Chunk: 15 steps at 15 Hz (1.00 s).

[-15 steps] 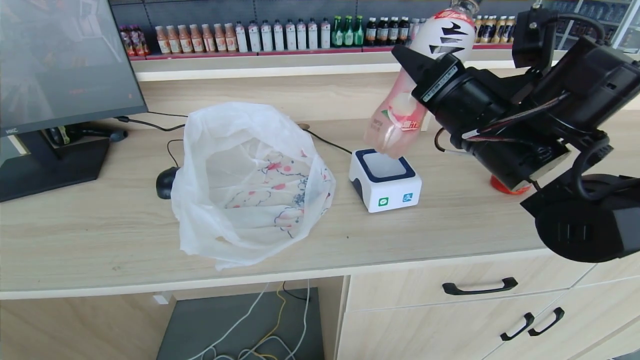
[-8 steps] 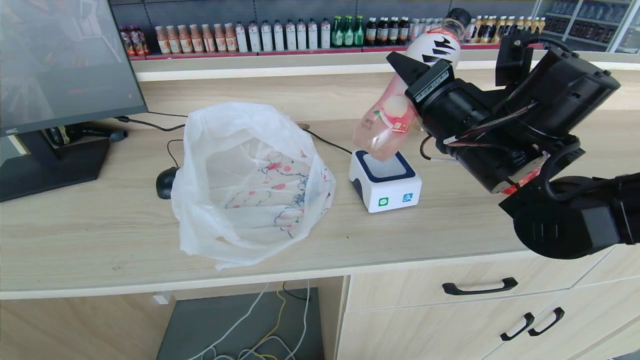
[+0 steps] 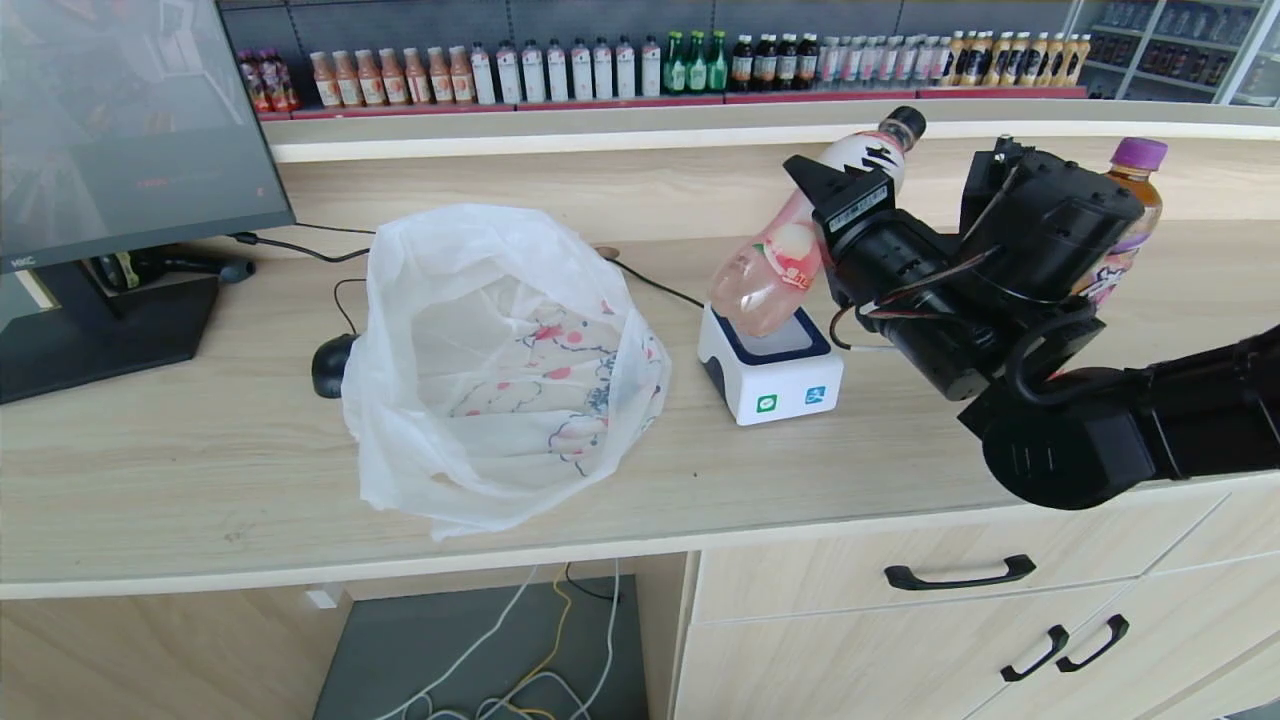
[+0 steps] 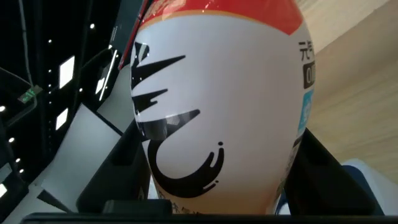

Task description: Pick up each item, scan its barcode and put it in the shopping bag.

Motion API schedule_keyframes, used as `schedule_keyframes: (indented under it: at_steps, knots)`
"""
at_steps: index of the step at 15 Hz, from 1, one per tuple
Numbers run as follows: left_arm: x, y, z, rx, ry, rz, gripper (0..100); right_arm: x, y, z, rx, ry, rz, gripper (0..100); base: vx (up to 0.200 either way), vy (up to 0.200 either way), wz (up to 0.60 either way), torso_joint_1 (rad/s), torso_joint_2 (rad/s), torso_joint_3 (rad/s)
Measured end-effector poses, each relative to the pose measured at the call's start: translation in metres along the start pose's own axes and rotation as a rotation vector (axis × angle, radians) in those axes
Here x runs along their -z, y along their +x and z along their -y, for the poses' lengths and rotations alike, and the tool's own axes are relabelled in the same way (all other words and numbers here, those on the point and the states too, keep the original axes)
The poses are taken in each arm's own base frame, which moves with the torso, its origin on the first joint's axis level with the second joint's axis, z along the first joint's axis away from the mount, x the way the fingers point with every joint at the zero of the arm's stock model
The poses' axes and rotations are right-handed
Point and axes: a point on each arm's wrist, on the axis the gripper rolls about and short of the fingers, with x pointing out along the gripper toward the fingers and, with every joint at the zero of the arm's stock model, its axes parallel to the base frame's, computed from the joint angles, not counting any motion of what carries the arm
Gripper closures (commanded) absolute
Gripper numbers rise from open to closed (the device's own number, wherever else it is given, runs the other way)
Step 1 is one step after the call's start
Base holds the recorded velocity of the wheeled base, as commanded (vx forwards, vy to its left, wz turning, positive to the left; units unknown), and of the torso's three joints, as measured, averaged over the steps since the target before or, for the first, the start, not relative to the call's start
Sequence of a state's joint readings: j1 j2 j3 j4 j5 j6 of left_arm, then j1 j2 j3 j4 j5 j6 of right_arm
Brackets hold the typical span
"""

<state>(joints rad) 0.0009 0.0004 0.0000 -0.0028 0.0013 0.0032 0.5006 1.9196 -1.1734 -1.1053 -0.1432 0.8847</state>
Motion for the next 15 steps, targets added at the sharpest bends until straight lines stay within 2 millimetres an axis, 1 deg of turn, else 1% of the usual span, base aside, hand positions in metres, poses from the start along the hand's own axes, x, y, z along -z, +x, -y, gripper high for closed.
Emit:
schedule_keyframes:
  at_steps: [4,10,15]
  knots:
    - [0.0,0.0,0.0,0.0,0.0,0.0,0,0.001,0.004,0.014,0.031,0.036,0.002,100,0.0,0.0,0.0,0.0,0.0,0.0]
    - [0.0,0.0,0.0,0.0,0.0,0.0,0,0.005,0.009,0.02,0.038,0.073,0.001,100,0.0,0.0,0.0,0.0,0.0,0.0]
    - [0.0,0.0,0.0,0.0,0.0,0.0,0,0.009,0.007,0.025,0.054,0.101,-0.007,100,0.0,0.0,0.0,0.0,0.0,0.0]
